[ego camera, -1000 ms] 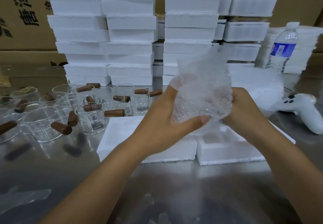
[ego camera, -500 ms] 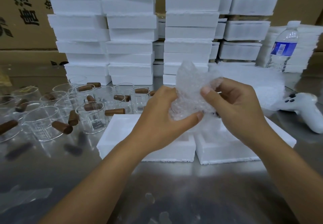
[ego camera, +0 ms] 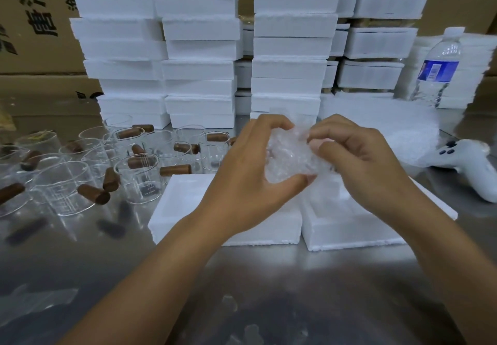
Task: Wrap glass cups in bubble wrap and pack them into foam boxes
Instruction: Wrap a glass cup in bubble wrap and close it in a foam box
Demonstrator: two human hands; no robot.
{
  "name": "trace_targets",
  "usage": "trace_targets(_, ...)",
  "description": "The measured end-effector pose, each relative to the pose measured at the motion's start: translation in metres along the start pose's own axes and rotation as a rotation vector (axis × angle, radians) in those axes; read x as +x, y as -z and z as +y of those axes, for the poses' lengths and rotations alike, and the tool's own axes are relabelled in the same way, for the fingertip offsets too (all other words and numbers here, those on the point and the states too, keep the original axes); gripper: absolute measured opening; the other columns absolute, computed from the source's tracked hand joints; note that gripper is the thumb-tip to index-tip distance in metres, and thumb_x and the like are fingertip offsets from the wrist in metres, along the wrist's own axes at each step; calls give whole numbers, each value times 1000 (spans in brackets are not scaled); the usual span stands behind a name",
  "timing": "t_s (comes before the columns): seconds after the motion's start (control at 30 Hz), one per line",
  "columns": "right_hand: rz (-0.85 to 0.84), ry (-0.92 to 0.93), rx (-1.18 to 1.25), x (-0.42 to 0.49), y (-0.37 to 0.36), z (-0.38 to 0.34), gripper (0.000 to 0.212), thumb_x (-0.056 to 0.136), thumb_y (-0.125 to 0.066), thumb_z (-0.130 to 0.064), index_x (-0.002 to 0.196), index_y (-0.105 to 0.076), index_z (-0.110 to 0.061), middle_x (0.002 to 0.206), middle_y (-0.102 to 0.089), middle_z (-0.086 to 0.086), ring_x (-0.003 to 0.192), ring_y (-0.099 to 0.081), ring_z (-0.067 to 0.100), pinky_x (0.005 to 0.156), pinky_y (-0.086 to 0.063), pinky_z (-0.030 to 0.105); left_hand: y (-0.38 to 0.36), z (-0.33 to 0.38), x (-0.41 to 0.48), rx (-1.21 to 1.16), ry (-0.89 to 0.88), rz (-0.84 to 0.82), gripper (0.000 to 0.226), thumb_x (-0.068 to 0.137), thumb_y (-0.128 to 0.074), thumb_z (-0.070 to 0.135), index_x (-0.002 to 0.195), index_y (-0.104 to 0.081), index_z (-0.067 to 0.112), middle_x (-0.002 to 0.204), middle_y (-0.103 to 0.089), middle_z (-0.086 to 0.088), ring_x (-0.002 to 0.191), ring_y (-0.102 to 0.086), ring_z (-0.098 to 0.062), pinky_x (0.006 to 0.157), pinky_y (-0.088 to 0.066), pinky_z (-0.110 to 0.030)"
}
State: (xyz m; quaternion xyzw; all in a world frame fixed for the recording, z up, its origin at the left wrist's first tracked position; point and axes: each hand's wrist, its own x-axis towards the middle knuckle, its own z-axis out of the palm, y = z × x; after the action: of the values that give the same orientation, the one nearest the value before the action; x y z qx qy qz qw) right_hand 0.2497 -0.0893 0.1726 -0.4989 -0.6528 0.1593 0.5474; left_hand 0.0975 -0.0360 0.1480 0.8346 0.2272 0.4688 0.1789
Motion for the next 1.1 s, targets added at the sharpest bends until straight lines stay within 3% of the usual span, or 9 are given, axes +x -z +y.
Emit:
trace_targets(0.1,42,38,0,-1,-2,-1,24,80,-54,-22,69,-67,-38,82,-62,-19,84,-58,-1,78,-43,20,1,-3,1,39,13,40,46,75,-75,39,104,-41,38,106,-47,18,97,-45,11,78,-33,-1)
trace_targets(0.2,128,15,-22,-1,-2,4,21,83,-64,-19,96,-60,-35,96,-62,-17,95,-58,2,90,-48,37,2,-2,1,72,29,54,39,76,-73,46,100,-43,36,100,-46,16,93,-45,10,74,-33,0)
trace_targets(0.27,103,-15,-4,-1,-2,5,26,82,-64,-24,104,-58,-36,104,-61,-16,102,-57,3,94,-48,38,2,-1,1,85,15,62,35,76,-70,47,97,-45,35,100,-47,12,94,-46,6,74,-34,-1)
trace_targets(0.43,63,93,-66,-5,-5,3,23,84,-48,-24,92,-65,-37,105,-63,-17,107,-54,3,82,-39,7,2,0,0,59,5,8,27,76,-68,46,93,-47,40,106,-45,12,101,-47,2,79,-32,0)
trace_targets(0.57,37,65,-126,-6,-7,5,31,90,-35,-31,87,-65,-42,114,-55,-18,113,-46,-5,86,-32,2,3,-4,0,74,31,-55,32,74,-72,50,90,-44,47,104,-45,17,100,-45,6,78,-32,0)
trace_targets(0.67,26,47,-131,-5,-9,6,35,92,-31,-38,80,-64,-45,116,-53,-20,115,-45,-6,89,-32,4,3,-3,1,21,106,-40,49,67,-72,53,95,-34,42,104,-46,21,97,-47,3,75,-42,-11)
trace_targets(0.83,-38,46,-231,-6,-12,9,34,87,-21,-62,83,-53,-69,116,-56,-19,122,-39,-6,102,-28,23,2,-3,-1,47,57,-48,57,70,-72,51,111,-34,40,113,-46,19,109,-41,11,84,-32,0)
trace_targets(0.93,-37,90,-377,-4,-7,13,46,85,-15,-65,70,-57,-55,119,-44,-32,125,-32,-4,107,-25,33,0,-3,-2,35,73,-76,60,72,-76,46,114,-33,39,116,-45,16,111,-39,11,84,-32,1)
trace_targets(1.1,133,136,-338,-2,-1,14,34,94,-23,-53,100,-57,-53,117,-54,-19,117,-46,3,100,-37,30,2,-1,3,-23,120,45,50,73,-76,42,110,-42,36,113,-47,16,104,-42,14,80,-32,1)
